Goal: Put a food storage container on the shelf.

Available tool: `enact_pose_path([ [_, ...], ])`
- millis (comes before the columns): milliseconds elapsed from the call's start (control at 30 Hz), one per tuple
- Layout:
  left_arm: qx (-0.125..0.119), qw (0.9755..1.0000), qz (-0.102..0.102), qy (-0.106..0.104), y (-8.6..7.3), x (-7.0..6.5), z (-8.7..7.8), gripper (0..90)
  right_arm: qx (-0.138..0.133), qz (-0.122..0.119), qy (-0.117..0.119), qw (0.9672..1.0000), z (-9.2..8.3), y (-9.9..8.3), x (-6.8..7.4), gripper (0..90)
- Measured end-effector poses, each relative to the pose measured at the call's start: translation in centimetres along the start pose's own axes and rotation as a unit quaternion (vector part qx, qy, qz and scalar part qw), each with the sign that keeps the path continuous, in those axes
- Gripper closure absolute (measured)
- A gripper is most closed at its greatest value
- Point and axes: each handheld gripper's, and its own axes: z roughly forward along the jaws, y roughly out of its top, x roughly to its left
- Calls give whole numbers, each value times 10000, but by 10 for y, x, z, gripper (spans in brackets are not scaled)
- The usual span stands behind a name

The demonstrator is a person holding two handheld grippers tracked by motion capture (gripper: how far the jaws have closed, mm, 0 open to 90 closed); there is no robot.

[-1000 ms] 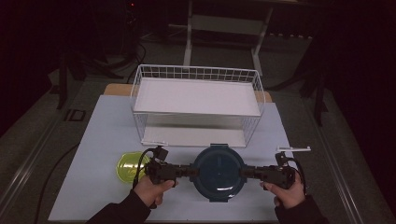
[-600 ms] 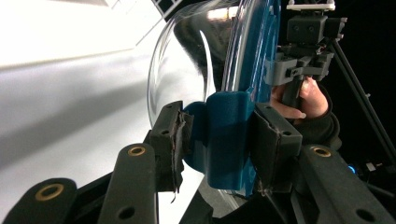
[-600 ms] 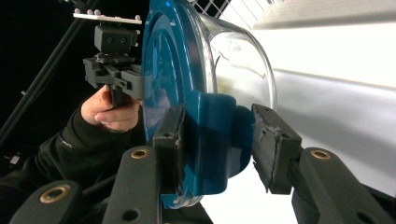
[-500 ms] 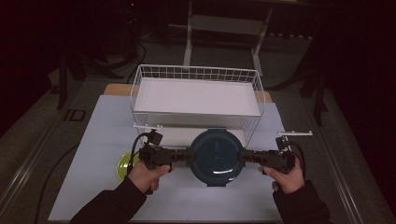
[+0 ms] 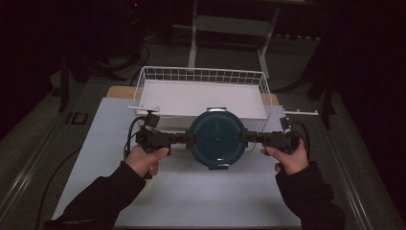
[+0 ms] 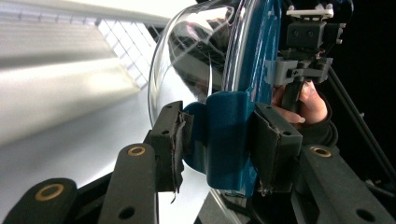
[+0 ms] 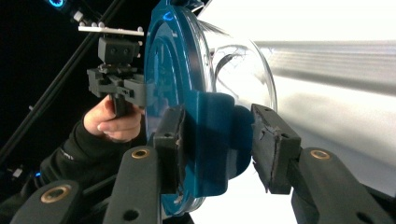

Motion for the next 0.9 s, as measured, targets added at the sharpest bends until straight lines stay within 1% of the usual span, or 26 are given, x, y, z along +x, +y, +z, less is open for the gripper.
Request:
enact_pose_path([
  [67, -46, 10000, -38, 13, 6, 0, -2, 564, -9, -16, -12, 10000, 2, 9, 1, 577],
  [100, -46, 10000, -38, 13, 6, 0, -2, 565, -9, -16, -12, 10000, 2, 9, 1, 577],
  [133, -46, 10000, -38, 13, 6, 0, -2, 565, -26, -10, -9, 10000, 3, 13, 1, 577],
  [167, -143, 9999, 2, 28, 19, 1, -6, 564, -41, -46, -37, 10000, 5, 24, 3, 577],
  [267, -197, 9998, 12, 24, 30, 2, -8, 563, -79, -68, -56, 9999, 7, 36, 5, 577],
  [300, -222, 9997, -25, 30, 35, 3, -8, 562, -84, -66, -72, 9999, 7, 39, 5, 577],
  [367, -239, 9997, -45, 49, 43, 3, -8, 562, -124, -25, -72, 9999, 9, 47, 4, 577],
  [433, -293, 9995, -20, 93, 51, 4, -9, 562, -157, 13, -87, 9998, 10, 54, 2, 577],
  [567, -388, 9992, -91, 97, 64, 8, -9, 560, -182, 66, -114, 9997, 13, 68, -1, 576],
  [633, -437, 9990, -99, 80, 71, 11, -9, 560, -189, 133, -83, 9997, 15, 74, -3, 577],
  [667, -433, 9989, -137, 69, 74, 14, -9, 560, -205, 175, -76, 9996, 16, 77, -5, 577],
  [733, -506, 9986, -153, 79, 77, 18, -10, 560, -188, 183, -122, 9996, 19, 81, -5, 577],
  [767, -500, 9985, -189, 90, 80, 20, -10, 560, -200, 208, -144, 9995, 20, 82, -6, 576],
  [800, -550, 9982, -210, 104, 82, 21, -10, 560, -191, 251, -149, 9994, 22, 85, -8, 576],
  [900, -559, 9978, -331, 146, 85, 27, -9, 560, -203, 388, -148, 9989, 27, 88, -14, 576],
])
